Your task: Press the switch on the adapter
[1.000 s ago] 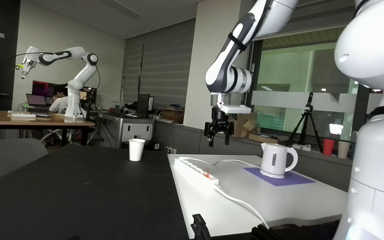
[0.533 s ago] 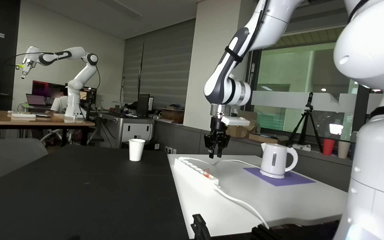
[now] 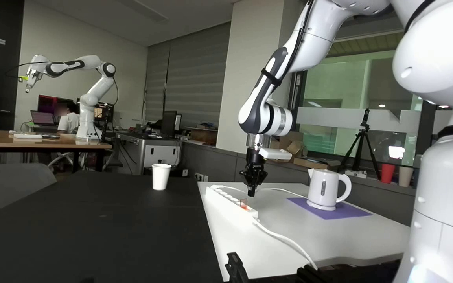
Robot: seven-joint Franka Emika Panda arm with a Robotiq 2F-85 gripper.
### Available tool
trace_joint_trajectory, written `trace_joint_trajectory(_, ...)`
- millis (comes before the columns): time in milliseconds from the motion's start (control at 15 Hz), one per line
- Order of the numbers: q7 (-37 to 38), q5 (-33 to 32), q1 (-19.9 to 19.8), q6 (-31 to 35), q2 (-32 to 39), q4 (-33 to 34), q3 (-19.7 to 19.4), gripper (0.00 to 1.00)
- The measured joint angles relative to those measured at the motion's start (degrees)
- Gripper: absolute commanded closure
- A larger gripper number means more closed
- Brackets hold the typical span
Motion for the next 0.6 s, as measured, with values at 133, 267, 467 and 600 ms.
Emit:
trace_joint_trajectory(133,-0.1,0.5,-0.3,0.0,1.6,1.0,0.1,0.99)
trace_joint_trajectory(267,-0.1,0.5,-0.4,-1.5,2.9,2.2,0.0,0.99)
trace_joint_trajectory(467,-0.1,0.5,-0.4,-2.2,3.6,3.1,0.0,0.99)
trace_joint_trajectory(600,-0.1,0.5,-0.4,-2.4,3.6,3.2,0.0,0.99)
